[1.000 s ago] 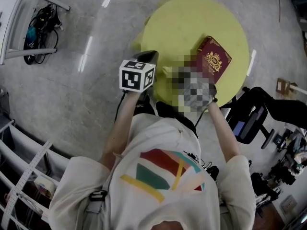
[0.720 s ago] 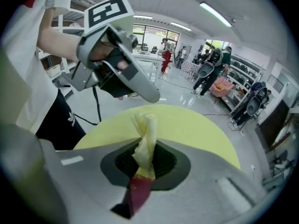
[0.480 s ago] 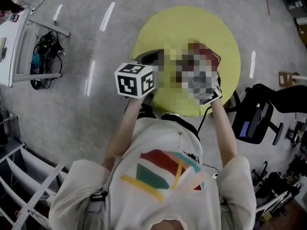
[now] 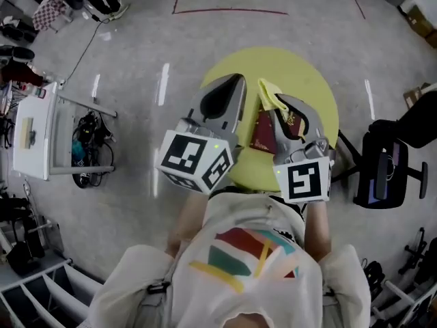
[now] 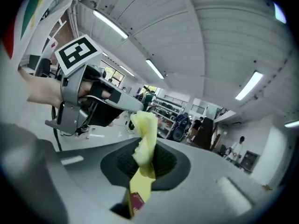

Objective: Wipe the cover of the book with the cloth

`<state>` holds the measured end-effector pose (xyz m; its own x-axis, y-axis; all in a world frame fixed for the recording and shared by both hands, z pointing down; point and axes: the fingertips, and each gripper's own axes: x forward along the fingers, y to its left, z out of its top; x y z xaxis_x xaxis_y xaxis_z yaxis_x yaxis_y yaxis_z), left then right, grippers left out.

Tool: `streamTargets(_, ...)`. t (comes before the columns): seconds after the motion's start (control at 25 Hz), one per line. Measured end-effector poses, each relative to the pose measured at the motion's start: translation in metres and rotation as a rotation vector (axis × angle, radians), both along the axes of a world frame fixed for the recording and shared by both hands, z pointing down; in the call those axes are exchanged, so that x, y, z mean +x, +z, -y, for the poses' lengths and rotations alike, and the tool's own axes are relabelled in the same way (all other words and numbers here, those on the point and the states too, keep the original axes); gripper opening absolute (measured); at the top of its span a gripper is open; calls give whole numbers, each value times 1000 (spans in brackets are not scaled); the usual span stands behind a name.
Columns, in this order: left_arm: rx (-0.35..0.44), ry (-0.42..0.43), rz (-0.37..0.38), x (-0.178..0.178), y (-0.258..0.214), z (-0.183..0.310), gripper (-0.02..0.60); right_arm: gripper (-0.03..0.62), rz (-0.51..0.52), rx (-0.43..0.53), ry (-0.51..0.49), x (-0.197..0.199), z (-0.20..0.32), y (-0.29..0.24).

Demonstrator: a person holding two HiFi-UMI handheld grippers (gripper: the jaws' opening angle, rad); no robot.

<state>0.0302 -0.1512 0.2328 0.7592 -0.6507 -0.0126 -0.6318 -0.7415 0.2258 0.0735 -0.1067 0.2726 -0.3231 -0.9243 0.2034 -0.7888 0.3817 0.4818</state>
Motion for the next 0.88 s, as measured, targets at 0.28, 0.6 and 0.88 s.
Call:
streamTargets(0.28,224,71,19,47,-37,-41,18,29,237,99,187,55,-36,-27)
streamTargets(0.6,228,170,-14,102,-33,-67,17,29,187,79,290,106,-72,-17)
streamTargets(0.88,218,179,-1,110,-29,-76,17,29,185,88,281,108,-83,-19)
